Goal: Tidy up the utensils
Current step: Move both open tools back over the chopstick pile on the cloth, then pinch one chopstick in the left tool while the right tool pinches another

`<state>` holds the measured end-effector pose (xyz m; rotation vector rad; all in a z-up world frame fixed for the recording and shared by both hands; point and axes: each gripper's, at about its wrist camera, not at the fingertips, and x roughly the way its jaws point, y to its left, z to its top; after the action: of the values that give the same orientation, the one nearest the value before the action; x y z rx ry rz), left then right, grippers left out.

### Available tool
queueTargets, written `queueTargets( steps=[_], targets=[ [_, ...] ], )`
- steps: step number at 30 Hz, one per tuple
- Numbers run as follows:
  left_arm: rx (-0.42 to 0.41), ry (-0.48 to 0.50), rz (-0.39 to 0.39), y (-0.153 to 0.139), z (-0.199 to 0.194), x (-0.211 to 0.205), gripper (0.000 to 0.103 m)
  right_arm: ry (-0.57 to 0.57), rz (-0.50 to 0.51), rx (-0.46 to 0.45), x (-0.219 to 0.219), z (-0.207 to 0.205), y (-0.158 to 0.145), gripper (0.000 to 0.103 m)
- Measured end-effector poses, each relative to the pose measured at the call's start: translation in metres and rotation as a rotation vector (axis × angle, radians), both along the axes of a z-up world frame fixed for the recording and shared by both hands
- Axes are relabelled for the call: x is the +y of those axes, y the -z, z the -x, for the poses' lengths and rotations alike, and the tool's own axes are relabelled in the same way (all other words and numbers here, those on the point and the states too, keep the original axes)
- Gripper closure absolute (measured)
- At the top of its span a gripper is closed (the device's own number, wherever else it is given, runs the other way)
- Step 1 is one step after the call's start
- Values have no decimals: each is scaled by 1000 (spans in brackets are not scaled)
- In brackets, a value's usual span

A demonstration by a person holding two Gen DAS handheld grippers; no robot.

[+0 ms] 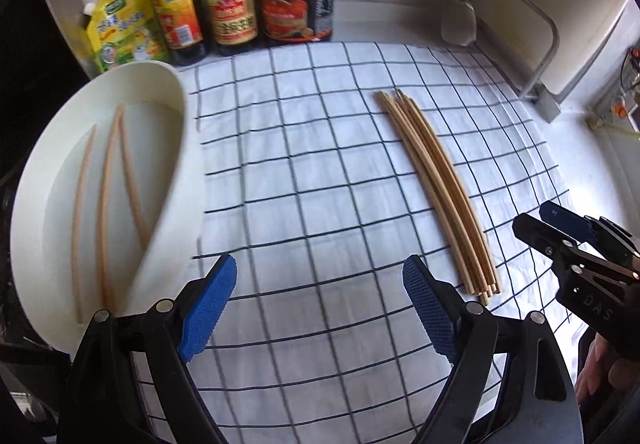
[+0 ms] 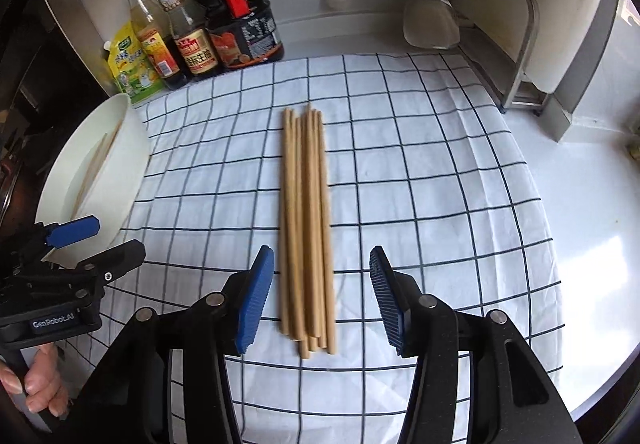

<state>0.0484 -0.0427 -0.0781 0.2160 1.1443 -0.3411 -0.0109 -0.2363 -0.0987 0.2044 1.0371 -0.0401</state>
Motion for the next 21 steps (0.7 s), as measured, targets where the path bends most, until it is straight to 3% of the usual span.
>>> queueTargets(
  steps=[10, 21],
  targets=[
    [26, -55, 6, 33, -13, -25, 19, -22, -4, 31, -19, -19, 42, 55],
    [23, -97, 13, 47, -23, -32, 19, -43, 33, -3, -19, -33, 56, 55]
  ],
)
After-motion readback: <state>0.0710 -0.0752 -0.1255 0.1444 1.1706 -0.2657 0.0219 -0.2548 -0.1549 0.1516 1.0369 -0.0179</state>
